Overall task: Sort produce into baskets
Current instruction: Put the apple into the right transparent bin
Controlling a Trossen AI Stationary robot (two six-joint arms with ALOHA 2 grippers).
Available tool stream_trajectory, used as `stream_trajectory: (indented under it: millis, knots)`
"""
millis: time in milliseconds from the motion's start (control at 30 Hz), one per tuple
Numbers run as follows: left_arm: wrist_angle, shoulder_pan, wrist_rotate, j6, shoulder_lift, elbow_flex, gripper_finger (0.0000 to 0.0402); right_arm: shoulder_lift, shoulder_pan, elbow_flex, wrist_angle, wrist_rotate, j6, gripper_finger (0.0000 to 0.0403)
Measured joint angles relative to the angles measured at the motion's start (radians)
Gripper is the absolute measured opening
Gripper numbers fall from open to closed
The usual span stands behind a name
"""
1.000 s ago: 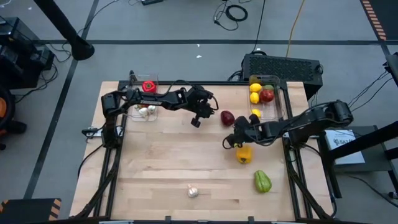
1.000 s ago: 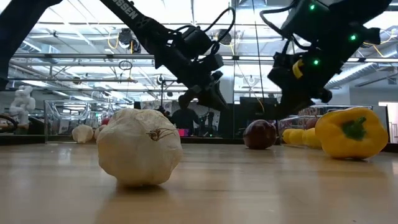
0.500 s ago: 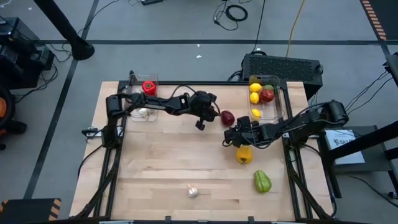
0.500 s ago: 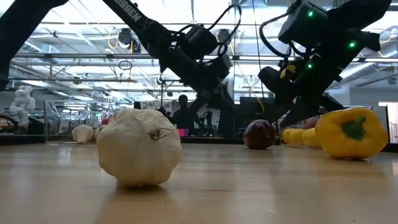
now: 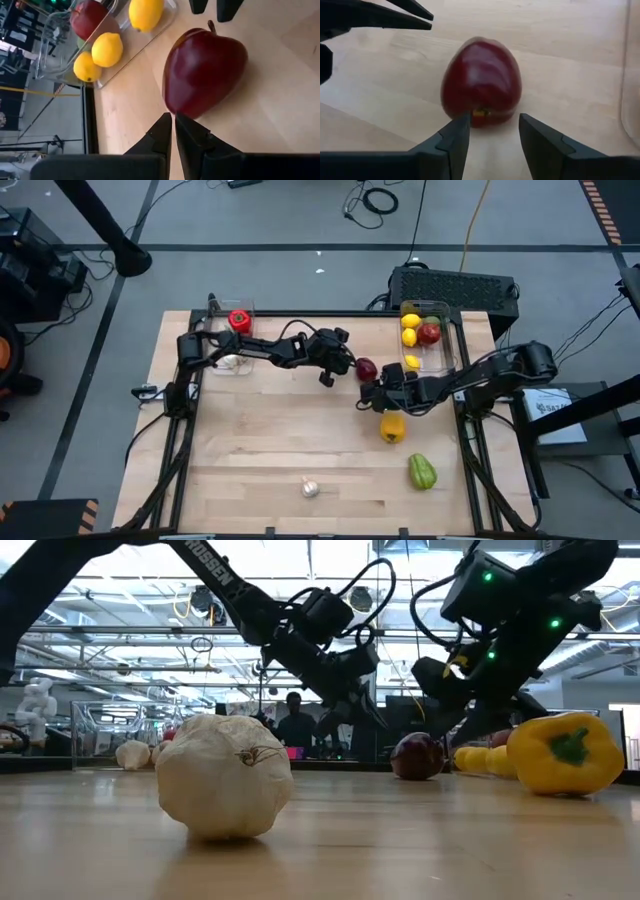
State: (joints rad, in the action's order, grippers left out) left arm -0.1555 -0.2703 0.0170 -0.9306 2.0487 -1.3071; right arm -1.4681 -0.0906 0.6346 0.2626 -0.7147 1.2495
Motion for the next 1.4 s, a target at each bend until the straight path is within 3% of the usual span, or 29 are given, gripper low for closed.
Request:
stream_trajectory:
  millis: [200, 800, 1400]
  knots:
    - [-0.016, 0.002, 0.005, -0.001, 0.012, 0.000, 0.0031, -0.054, 0.010, 0.000, -0.083, 0.005, -0.014, 0.0162]
    - [-0.025, 0.002, 0.005, 0.001, 0.011, 0.000, 0.0031, -0.056, 0.013, 0.000, -0.072, -0.038, -0.012, 0.0159]
    - [-0.038, 0.002, 0.006, 0.006, 0.011, 0.000, 0.0031, -0.056, 0.029, 0.000, -0.072, -0.057, -0.048, 0.0062]
